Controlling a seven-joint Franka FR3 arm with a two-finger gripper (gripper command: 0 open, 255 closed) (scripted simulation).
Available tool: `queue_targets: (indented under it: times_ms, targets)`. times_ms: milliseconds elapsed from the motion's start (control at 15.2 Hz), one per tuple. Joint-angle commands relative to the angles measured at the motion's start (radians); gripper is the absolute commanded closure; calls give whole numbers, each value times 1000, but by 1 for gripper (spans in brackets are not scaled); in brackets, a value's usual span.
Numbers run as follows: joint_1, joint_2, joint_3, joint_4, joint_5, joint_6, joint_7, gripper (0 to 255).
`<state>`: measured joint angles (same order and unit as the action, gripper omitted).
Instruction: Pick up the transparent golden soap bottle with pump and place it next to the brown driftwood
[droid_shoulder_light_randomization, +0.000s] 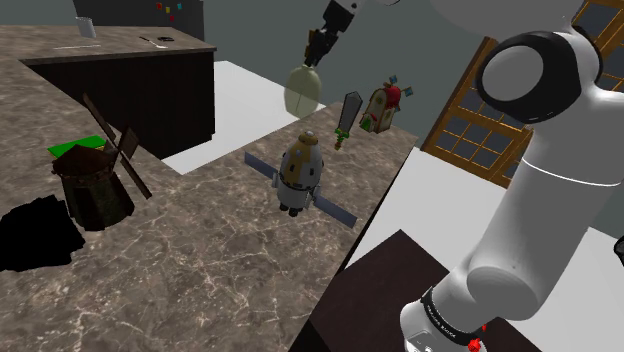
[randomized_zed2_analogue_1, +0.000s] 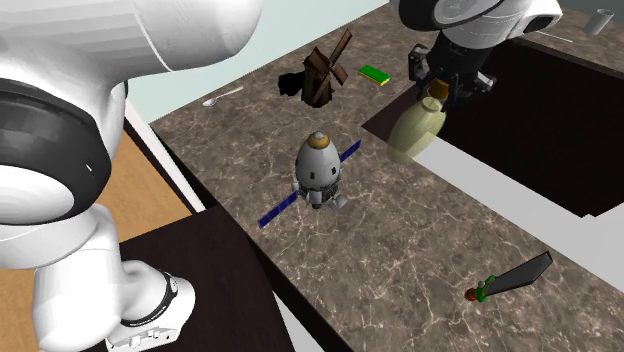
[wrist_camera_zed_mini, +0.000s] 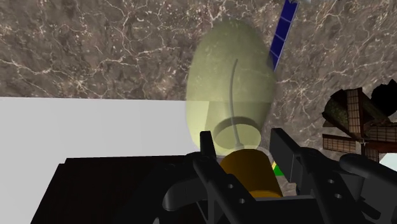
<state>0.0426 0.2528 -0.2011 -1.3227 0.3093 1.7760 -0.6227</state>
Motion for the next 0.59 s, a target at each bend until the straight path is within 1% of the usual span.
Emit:
queue_targets:
  times_ms: [0,528]
  targets:
    - [-4,13,-1,46,1,-33,7,255]
    - [-24,74,-2,246,12,-170,34,255]
